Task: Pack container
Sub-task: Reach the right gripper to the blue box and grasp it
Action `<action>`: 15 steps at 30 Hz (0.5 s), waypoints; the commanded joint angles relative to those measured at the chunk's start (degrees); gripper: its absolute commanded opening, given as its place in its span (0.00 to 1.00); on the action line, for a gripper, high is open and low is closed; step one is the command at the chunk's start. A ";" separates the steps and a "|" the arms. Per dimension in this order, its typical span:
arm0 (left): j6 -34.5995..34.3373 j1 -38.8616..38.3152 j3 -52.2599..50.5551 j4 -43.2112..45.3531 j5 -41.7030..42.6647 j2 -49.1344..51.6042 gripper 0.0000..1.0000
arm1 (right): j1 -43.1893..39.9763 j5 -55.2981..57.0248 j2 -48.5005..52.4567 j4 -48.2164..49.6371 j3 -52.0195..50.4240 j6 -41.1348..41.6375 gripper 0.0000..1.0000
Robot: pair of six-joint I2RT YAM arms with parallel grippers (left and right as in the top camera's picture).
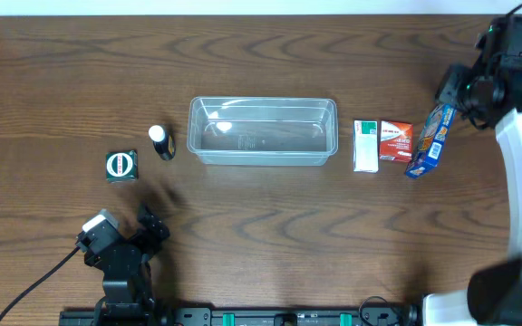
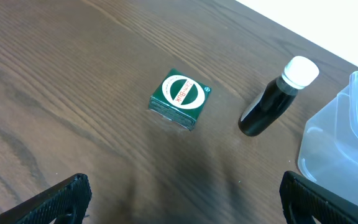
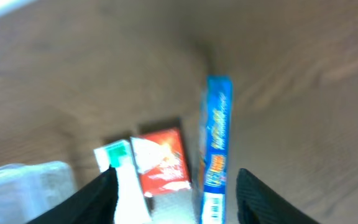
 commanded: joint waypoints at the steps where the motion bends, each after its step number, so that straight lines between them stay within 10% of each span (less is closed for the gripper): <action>1: 0.98 -0.28 -1.03 -0.11 -0.52 -0.35 0.98 | -2.58 -4.00 5.97 -0.94 -1.68 0.79 0.61; 10: 0.98 -0.28 -1.03 -0.11 -0.52 -0.35 0.98 | -4.07 -6.05 16.76 -1.11 -1.68 1.05 0.63; 15: 0.98 -0.28 -1.03 -0.11 -0.52 -0.35 0.98 | -4.07 -7.76 19.26 -1.25 -1.68 1.22 0.33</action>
